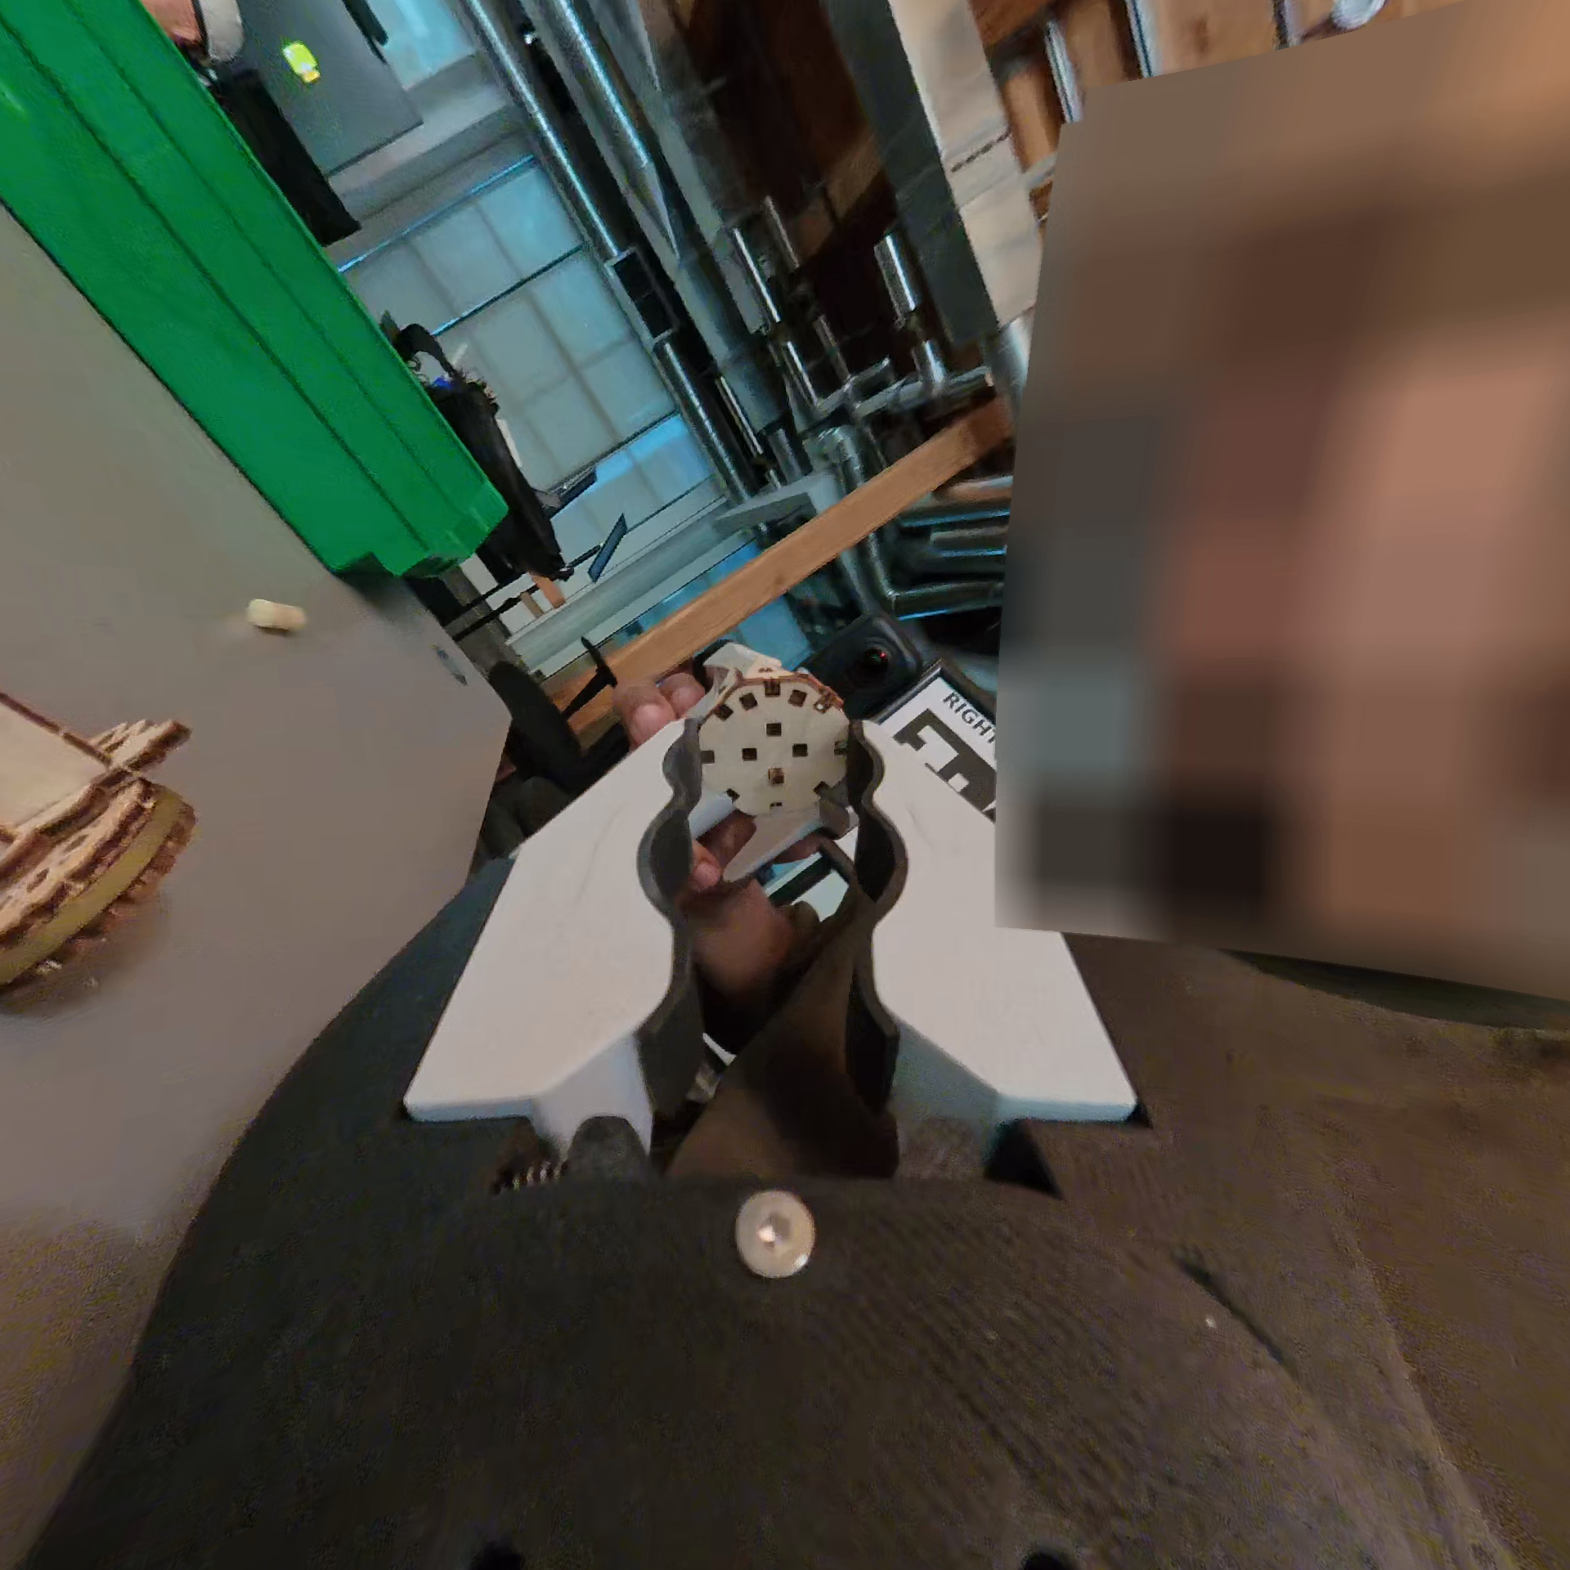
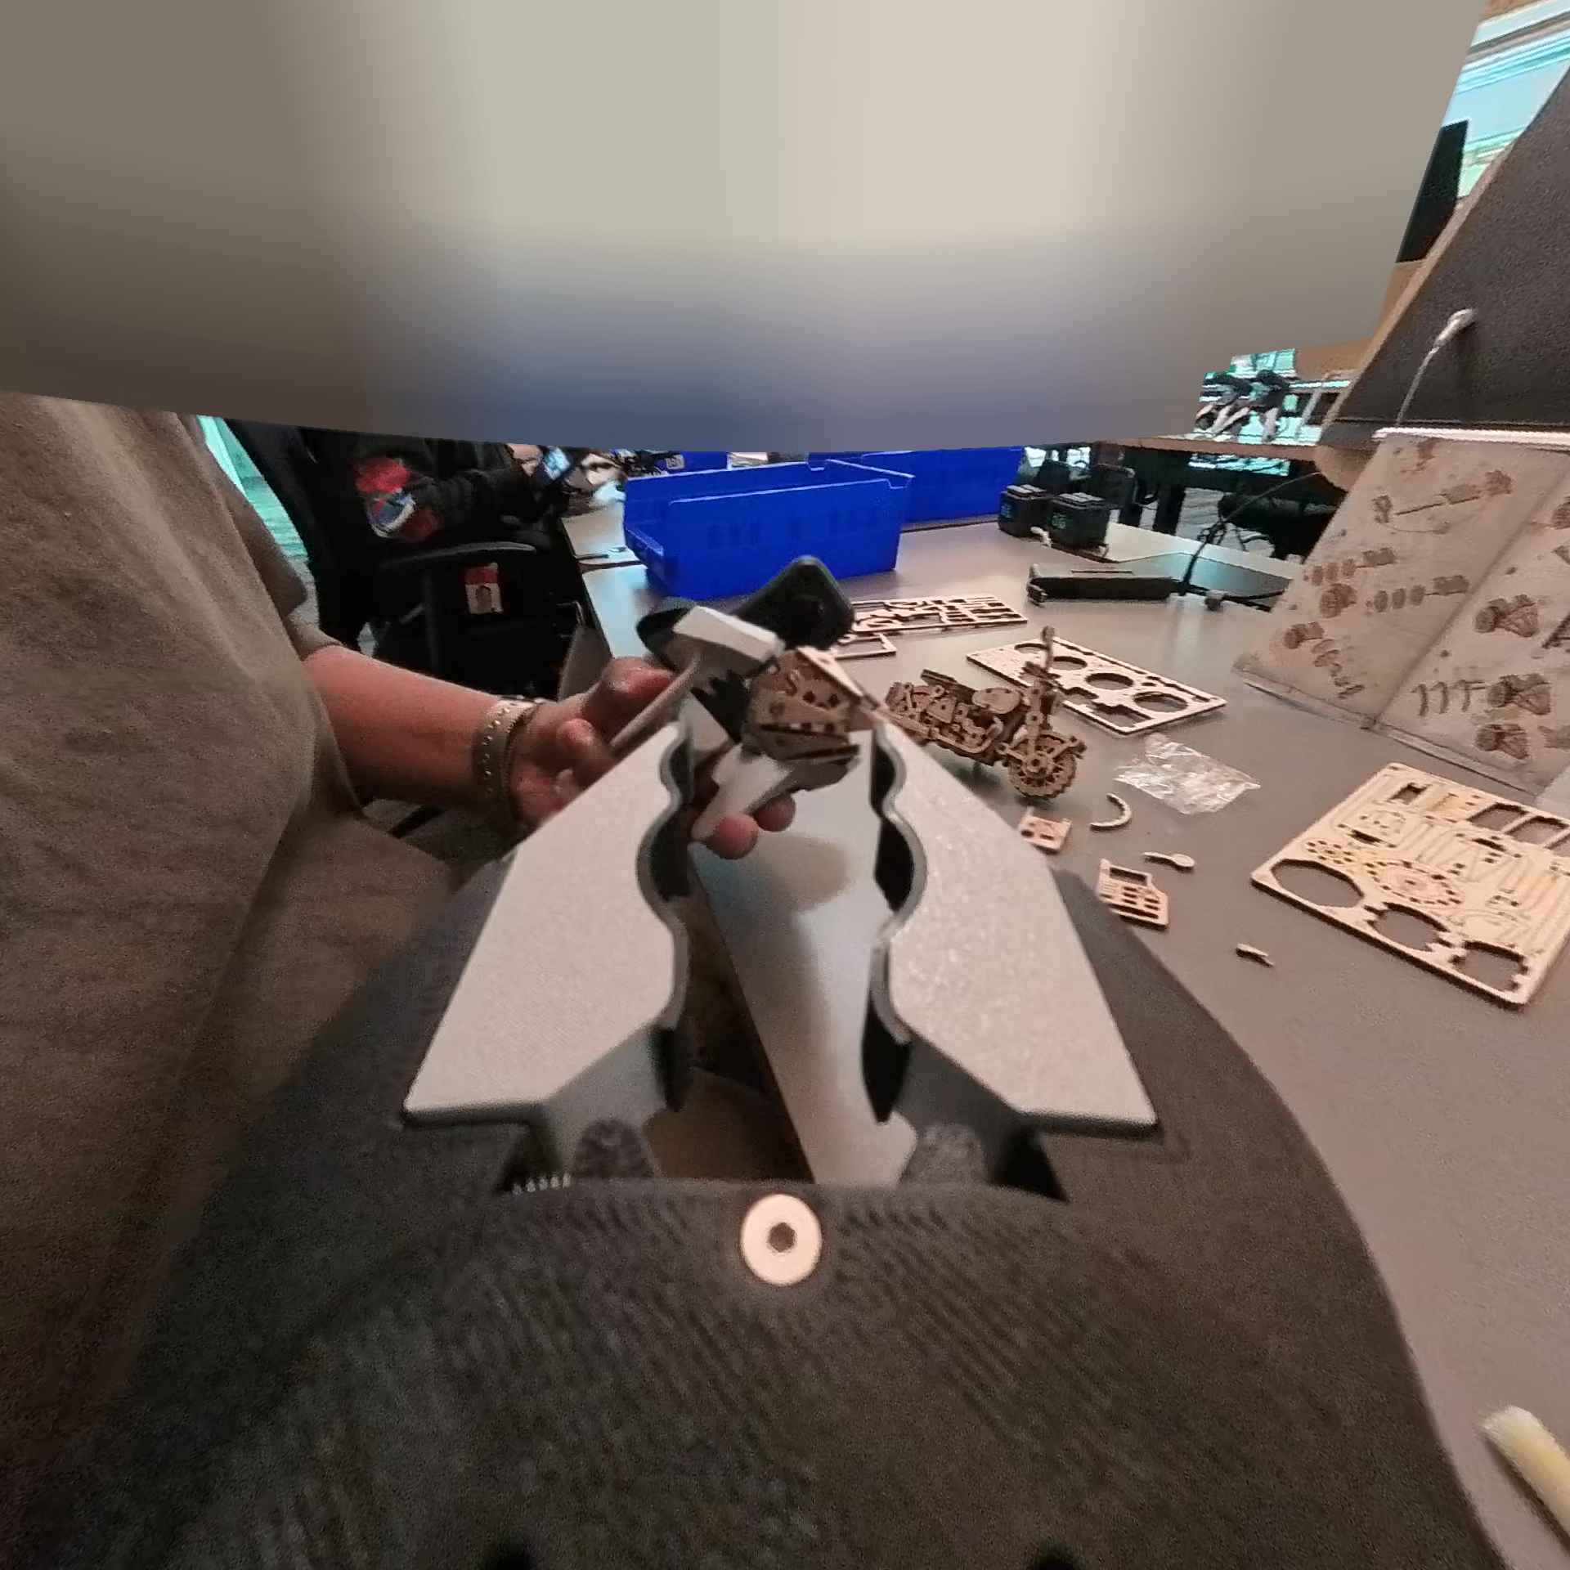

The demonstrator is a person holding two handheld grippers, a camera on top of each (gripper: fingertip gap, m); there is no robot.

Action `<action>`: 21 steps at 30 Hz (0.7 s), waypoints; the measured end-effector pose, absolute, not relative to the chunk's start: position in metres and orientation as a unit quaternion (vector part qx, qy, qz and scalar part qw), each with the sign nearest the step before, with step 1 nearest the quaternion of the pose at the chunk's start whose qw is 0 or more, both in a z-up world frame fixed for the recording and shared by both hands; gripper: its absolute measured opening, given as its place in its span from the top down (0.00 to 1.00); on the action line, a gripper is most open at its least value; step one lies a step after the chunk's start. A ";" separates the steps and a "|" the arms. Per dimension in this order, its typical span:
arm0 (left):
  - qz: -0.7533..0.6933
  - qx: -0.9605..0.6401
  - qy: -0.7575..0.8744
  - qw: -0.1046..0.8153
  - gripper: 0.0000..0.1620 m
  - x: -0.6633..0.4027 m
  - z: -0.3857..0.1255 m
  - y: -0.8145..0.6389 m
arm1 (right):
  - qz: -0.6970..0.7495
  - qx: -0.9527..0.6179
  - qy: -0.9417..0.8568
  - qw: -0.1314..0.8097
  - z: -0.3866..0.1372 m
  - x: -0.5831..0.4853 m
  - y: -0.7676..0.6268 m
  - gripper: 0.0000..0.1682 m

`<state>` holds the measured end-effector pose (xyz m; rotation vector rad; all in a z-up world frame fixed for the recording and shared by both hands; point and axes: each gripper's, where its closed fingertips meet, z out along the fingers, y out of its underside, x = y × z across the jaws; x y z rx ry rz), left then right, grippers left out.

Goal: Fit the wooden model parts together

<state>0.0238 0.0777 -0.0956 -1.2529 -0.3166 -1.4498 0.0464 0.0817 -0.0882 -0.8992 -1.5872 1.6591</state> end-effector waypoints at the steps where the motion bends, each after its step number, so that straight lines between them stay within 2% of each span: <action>1: -0.619 -0.539 -0.136 0.555 0.80 0.026 -0.098 0.079 | 0.623 -0.344 -0.613 0.342 -0.091 0.045 0.083 0.75; 9: -0.633 -0.595 -0.147 0.474 0.81 0.043 -0.125 0.083 | 0.509 -0.287 -0.711 0.391 -0.122 0.044 0.074 0.70; 21: -0.665 -0.607 -0.136 0.413 0.81 0.060 -0.133 0.078 | 0.473 -0.254 -0.752 0.382 -0.141 0.046 0.066 0.76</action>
